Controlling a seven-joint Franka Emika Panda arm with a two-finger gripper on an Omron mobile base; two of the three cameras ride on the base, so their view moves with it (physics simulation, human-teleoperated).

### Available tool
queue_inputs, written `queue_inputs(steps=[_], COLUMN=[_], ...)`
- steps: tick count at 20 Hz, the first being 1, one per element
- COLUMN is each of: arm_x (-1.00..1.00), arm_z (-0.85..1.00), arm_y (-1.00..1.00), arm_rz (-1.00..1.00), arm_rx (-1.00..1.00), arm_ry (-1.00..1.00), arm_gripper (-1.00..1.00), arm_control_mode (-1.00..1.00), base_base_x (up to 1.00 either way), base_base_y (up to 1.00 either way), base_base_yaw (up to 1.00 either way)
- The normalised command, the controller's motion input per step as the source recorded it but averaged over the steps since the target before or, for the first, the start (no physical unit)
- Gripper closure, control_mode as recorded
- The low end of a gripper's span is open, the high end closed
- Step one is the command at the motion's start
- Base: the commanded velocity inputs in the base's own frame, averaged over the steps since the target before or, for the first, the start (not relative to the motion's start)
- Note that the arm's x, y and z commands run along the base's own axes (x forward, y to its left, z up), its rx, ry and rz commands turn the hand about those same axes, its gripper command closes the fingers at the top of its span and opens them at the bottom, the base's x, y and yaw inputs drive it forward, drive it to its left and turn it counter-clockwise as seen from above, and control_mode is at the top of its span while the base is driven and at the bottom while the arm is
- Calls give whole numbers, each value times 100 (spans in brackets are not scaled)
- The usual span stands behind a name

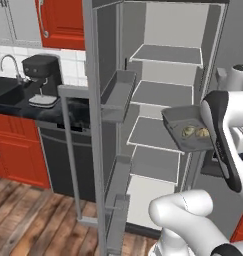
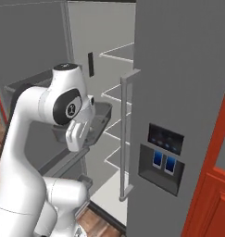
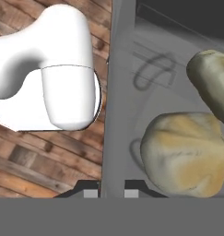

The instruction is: Place two dumplings into each of the tupperware containers and then place the containers in the fridge.

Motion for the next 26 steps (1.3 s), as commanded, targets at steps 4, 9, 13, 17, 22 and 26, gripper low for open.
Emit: queue_inputs(steps=[4, 9, 13, 17, 22, 26], arm_x=[0, 0, 0, 0, 0, 0], arm_z=[0, 0, 0, 0, 0, 0], arm_y=[0, 0, 0, 0, 0, 0], arm_rz=[0, 0, 0, 0, 0, 0], arm_rx=[0, 0, 0, 0, 0, 0], arm_ry=[0, 0, 0, 0, 0, 0], arm_gripper=[100, 100, 100, 100, 100, 100], arm_control_mode=[100, 100, 100, 100, 100, 100], base_base_x=[52, 65, 48, 43, 16, 5], base_base_y=[-3, -10, 6, 32, 34, 14], base_base_yaw=[9, 9, 4, 0, -8, -19])
